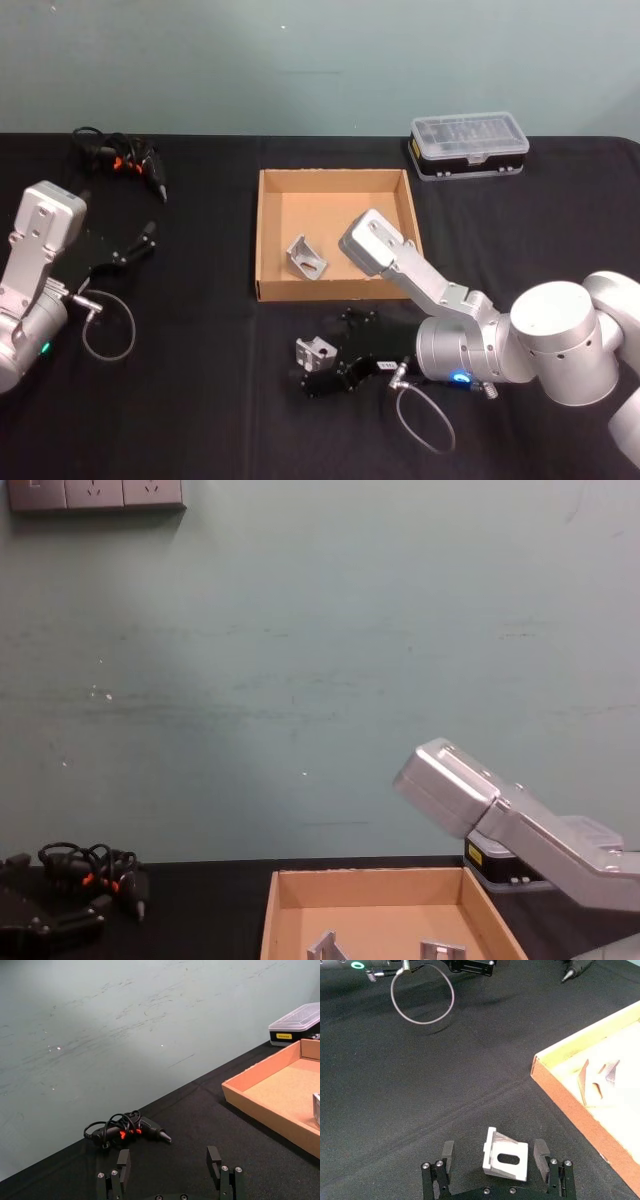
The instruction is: Use one hand to pick up the angle iron from the table and place it into the box.
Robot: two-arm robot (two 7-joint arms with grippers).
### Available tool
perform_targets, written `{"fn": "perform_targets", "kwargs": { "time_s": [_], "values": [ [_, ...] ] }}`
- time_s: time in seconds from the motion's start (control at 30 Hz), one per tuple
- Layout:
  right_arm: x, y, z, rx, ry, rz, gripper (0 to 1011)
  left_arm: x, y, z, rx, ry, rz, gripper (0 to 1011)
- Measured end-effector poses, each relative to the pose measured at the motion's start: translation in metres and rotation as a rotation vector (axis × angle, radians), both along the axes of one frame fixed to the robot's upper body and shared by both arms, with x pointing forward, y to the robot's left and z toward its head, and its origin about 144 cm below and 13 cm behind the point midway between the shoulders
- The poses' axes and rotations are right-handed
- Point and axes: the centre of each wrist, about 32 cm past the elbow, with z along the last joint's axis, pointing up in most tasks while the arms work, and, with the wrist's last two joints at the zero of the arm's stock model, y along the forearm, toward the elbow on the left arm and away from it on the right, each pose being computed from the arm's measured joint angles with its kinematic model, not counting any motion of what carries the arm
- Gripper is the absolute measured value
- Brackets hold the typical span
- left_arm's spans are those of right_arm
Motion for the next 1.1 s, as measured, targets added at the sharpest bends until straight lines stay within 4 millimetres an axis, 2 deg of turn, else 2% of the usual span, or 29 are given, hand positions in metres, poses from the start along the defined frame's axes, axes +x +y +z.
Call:
{"fn": "perform_targets", "kwargs": {
  "time_s": [0.33,0.37,0.57,0.73,0.83,0.9,0.93,1.03,1.1],
  "values": [
    [0.0006,0.0018,-0.0029,0.005,-0.002,0.011,1002,0.0000,0.0000,0.0000,0.000,0.000,0.000,1000],
    [0.0008,0.0024,-0.0038,0.006,-0.003,0.012,956,0.0000,0.0000,0.0000,0.000,0.000,0.000,1000],
    [0.0012,0.0030,-0.0045,0.007,-0.006,0.014,840,0.0000,0.0000,0.0000,0.000,0.000,0.000,1000],
    [0.0010,0.0029,-0.0048,0.008,-0.005,0.018,666,0.0000,0.0000,0.0000,0.000,0.000,0.000,1000],
    [0.0007,0.0028,-0.0051,0.008,-0.006,0.019,596,0.0000,0.0000,0.0000,0.000,0.000,0.000,1000],
    [0.0004,0.0029,-0.0055,0.009,-0.006,0.021,487,0.0000,0.0000,0.0000,0.000,0.000,0.000,1000],
    [0.0004,0.0029,-0.0055,0.009,-0.006,0.021,487,0.0000,0.0000,0.0000,0.000,0.000,0.000,1000],
    [-0.0002,0.0030,-0.0062,0.011,-0.004,0.024,364,0.0000,0.0000,0.0000,0.000,0.000,0.000,1000],
    [-0.0003,0.0031,-0.0064,0.011,-0.004,0.025,322,0.0000,0.0000,0.0000,0.000,0.000,0.000,1000]
  ]
}}
